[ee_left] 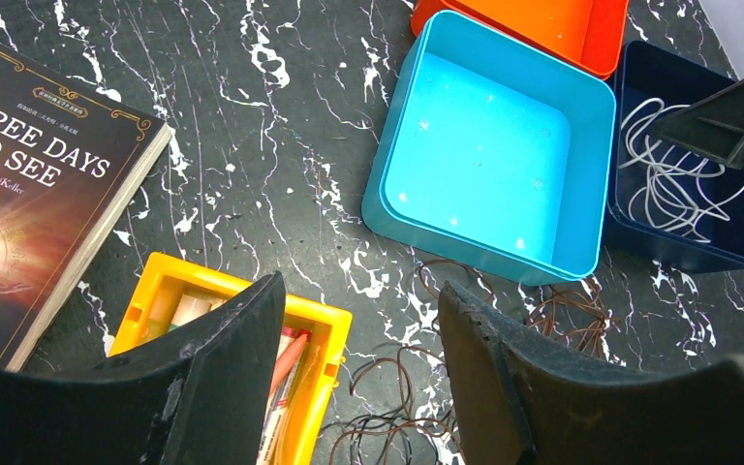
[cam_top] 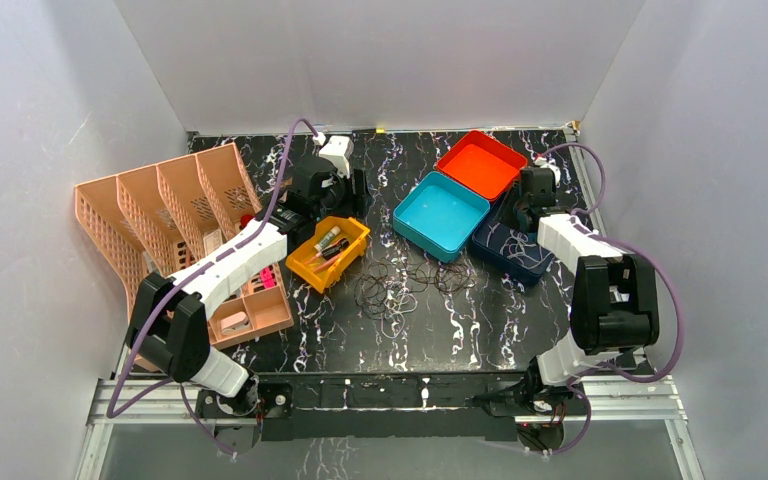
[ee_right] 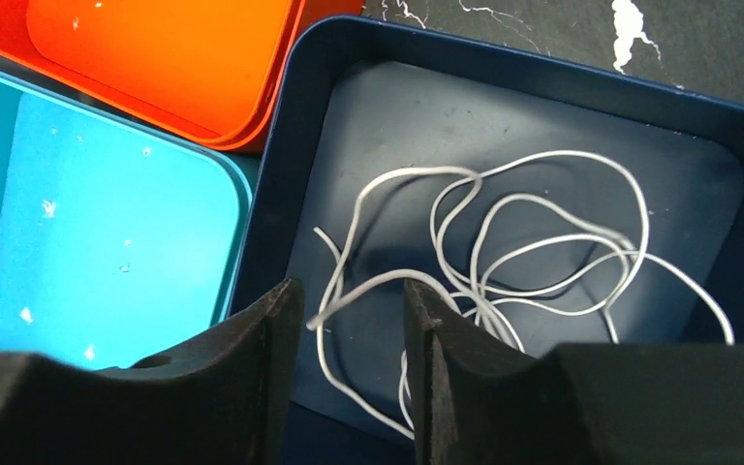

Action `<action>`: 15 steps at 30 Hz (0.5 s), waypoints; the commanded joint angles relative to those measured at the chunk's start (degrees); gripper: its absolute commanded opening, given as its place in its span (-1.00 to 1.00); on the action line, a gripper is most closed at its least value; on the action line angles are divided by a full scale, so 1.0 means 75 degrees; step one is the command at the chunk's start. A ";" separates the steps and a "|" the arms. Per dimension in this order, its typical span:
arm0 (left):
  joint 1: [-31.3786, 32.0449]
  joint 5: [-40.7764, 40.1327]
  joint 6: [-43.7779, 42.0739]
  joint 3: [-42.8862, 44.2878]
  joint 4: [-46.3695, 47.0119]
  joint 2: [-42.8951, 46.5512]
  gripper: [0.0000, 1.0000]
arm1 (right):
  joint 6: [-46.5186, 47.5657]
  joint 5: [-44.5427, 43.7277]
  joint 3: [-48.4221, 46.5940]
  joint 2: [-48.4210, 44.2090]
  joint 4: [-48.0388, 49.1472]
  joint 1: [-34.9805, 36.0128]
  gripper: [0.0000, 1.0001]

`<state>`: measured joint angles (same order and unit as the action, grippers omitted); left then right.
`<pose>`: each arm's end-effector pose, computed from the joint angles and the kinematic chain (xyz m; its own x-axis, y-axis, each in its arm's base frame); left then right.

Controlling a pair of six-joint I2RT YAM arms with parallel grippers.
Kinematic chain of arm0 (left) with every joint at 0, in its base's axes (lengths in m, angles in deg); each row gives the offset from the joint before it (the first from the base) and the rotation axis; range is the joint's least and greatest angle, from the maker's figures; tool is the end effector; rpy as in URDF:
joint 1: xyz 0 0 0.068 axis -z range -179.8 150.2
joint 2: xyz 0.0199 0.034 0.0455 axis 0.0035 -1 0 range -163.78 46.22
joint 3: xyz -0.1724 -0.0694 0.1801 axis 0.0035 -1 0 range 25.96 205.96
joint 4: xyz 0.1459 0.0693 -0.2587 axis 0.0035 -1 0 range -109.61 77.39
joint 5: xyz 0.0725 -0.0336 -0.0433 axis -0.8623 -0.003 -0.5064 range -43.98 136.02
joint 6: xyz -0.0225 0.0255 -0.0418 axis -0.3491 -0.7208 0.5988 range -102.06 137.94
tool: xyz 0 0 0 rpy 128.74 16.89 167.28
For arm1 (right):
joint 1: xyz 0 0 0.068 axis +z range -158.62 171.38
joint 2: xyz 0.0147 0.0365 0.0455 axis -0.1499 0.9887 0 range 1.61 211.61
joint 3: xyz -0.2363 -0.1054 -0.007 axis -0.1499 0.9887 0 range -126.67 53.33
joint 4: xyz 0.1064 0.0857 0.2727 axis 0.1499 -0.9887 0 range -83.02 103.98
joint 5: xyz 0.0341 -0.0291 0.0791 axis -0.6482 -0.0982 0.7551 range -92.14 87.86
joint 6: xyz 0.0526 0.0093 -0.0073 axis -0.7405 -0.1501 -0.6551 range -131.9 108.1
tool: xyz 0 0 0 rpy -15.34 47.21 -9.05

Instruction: Untangle the cables

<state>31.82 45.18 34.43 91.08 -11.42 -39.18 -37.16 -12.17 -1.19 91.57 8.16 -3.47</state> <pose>0.3386 -0.2078 0.2817 -0.4126 -0.0791 -0.9075 0.4123 0.8721 -0.2635 0.3728 0.0274 0.1713 -0.5761 0.3699 -0.7289 0.3182 0.9229 0.2168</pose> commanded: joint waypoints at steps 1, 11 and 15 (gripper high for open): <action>-0.0033 -0.0033 -0.0112 -0.0015 -0.0036 0.0333 0.17 | 0.0075 -0.0289 -0.0234 -0.0338 0.0178 -0.0061 0.10; -0.0032 -0.0028 -0.0113 0.0000 -0.0050 0.0345 0.18 | 0.0127 -0.0696 -0.0057 -0.1523 -0.0357 -0.0065 0.38; -0.0038 0.0009 -0.0113 0.0012 -0.0043 0.0340 0.18 | 0.0024 -0.0226 0.0121 -0.2161 -0.0490 -0.0064 0.37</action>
<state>31.82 45.14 34.11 91.08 -11.61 -39.18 -36.74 -15.53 -1.15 80.31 5.01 -3.73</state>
